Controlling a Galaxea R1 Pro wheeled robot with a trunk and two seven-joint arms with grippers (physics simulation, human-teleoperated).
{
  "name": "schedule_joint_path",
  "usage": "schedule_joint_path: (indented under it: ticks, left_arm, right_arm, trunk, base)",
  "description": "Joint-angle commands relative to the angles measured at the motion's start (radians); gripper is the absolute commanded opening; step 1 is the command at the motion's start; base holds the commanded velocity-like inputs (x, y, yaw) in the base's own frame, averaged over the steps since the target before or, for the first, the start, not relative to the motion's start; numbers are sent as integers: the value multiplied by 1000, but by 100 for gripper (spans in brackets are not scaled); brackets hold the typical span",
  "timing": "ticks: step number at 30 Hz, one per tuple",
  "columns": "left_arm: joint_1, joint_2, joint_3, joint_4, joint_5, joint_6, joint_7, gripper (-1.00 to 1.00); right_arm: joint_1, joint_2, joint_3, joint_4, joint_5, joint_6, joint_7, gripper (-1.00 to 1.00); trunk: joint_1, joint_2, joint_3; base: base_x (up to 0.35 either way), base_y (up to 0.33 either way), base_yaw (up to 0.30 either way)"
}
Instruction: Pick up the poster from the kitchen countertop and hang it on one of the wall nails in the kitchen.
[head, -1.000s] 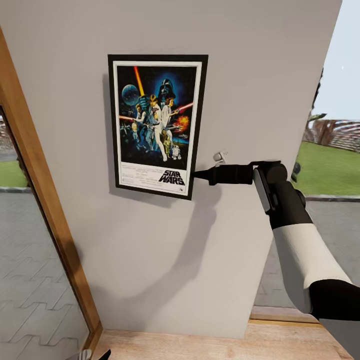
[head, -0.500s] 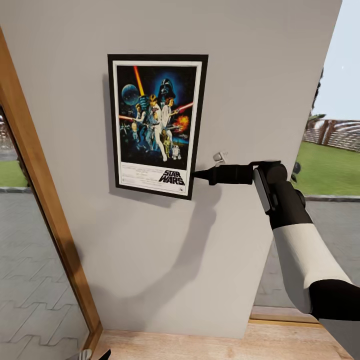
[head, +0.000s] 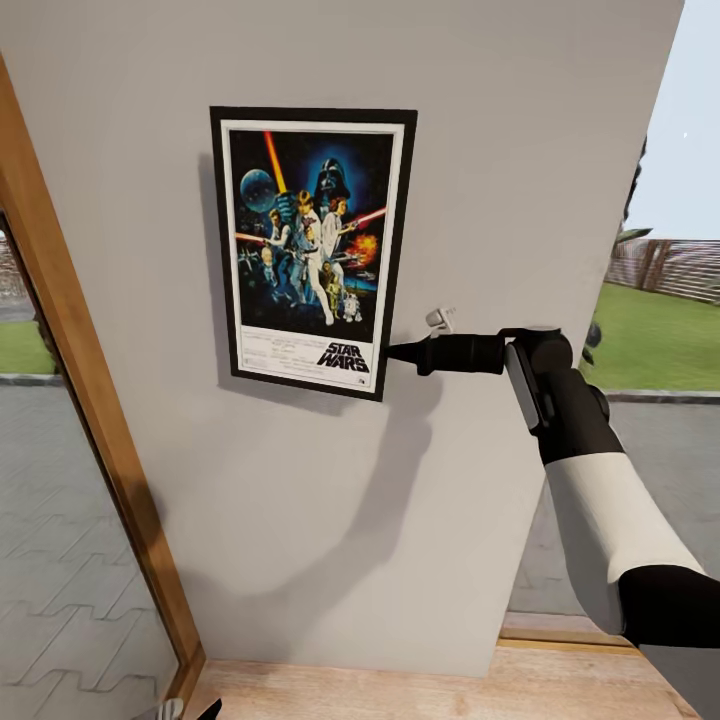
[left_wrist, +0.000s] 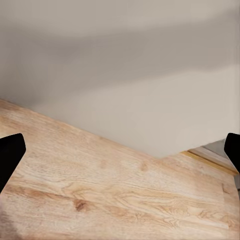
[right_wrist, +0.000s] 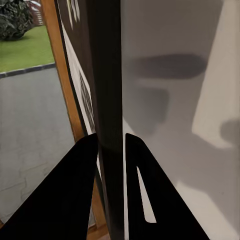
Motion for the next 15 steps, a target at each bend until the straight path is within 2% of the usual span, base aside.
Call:
schedule_joint_path:
  ticks: [1,15]
  left_arm:
    - [0,0,-9,1,6,-6,-1,100]
    - [0,1,-8,1,6,-6,-1,100]
  right_arm:
    - [0,0,1,0,-1,7,4,-100]
    - [8,-1,1,2,-1,6,2,-100]
  trunk:
    - [0,-1,0]
    - [0,-1,0]
  base:
    - [0,0,0]
    - [0,0,0]
